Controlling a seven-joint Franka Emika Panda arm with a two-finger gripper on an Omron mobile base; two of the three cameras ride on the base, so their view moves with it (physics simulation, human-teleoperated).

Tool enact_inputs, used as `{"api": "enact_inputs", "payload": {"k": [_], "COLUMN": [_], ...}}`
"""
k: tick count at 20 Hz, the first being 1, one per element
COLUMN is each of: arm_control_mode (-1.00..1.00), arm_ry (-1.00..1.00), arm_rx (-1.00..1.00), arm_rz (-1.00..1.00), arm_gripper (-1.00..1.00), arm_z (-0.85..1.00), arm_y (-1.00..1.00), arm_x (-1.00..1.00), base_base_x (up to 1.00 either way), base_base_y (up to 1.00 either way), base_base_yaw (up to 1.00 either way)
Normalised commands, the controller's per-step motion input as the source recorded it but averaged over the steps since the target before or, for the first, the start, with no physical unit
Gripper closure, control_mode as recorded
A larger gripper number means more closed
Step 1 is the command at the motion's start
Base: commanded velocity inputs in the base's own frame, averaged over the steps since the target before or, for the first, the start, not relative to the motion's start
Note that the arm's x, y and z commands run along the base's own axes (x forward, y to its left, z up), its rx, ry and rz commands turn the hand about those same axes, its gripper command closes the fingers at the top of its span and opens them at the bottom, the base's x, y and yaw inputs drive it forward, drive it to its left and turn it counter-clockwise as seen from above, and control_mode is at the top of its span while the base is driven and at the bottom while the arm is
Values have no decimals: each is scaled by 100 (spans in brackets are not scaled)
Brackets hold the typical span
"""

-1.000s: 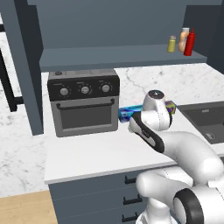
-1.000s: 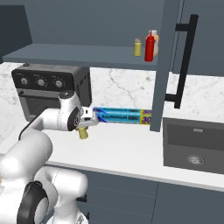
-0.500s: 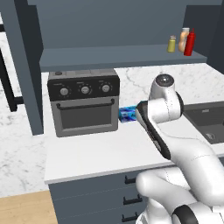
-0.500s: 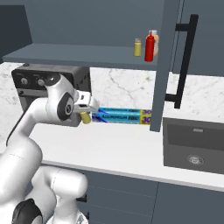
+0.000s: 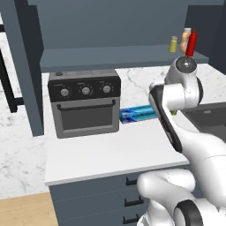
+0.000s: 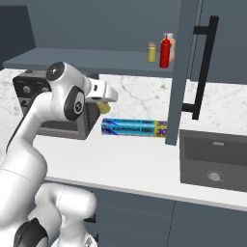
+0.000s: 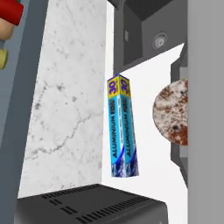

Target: Put the shaker and condiment bottle from the counter next to their counterparts in the cabinet.

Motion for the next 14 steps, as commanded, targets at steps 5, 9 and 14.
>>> {"api": "enact_inputs", "payload": {"k": [5,9,14], "arm_control_mode": [-100,-100,-100], "arm_ry": [-18,-3,3], "arm_rx": [0,1,4], "arm_rz": [-11,-14,-14], "arm_gripper": [100,100,100], "arm_z": [97,100,62], "arm_y": [-43,-31,-17], "arm_x": [16,36,87], "base_base_x": [0,0,0], "base_base_y": [0,0,0], "base_base_yaw": [0,0,0]}}
